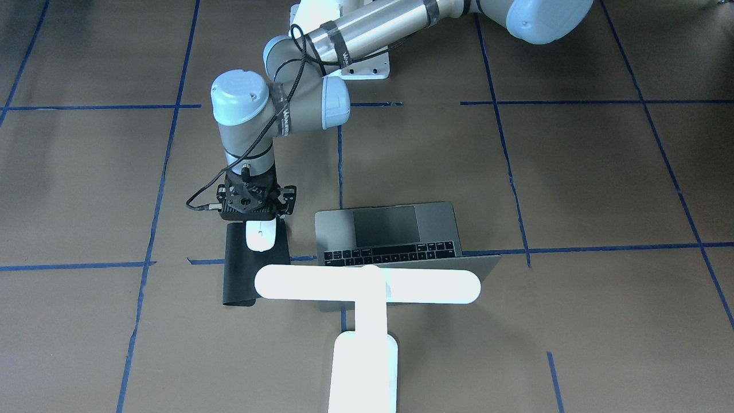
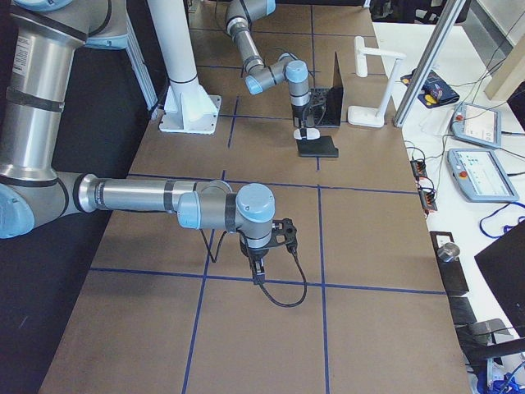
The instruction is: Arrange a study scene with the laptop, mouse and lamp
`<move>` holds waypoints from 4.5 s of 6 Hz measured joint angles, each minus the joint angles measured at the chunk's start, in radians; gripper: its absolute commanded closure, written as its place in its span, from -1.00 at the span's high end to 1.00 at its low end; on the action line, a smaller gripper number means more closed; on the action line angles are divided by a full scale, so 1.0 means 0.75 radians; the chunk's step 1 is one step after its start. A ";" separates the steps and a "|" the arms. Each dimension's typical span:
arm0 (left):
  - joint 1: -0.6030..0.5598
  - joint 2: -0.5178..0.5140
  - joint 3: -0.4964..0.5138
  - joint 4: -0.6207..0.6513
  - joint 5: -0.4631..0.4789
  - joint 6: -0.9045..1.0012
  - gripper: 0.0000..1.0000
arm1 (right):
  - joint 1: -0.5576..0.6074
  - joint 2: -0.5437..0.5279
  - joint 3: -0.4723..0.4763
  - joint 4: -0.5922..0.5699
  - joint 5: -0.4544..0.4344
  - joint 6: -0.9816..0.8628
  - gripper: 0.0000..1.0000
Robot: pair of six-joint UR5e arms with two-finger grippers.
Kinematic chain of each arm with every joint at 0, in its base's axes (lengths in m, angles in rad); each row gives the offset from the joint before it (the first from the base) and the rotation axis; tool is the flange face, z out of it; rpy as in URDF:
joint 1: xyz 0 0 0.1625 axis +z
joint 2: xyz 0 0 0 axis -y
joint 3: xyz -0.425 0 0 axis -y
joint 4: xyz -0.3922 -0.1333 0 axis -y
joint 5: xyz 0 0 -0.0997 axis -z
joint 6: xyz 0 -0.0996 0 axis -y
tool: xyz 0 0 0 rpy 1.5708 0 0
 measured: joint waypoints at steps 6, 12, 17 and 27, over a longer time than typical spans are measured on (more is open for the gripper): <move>0.014 -0.154 0.304 -0.221 -0.002 -0.061 1.00 | 0.000 0.001 -0.003 0.005 0.023 0.003 1.00; -0.046 -0.045 -0.068 0.087 -0.220 0.042 1.00 | 0.000 0.004 -0.006 0.006 0.014 0.002 1.00; -0.127 0.803 -1.518 0.833 -0.283 0.469 1.00 | 0.000 0.003 -0.019 0.005 0.010 0.003 1.00; -1.284 2.083 -1.767 0.835 -0.755 1.942 1.00 | 0.000 -0.024 -0.021 0.010 0.014 -0.005 1.00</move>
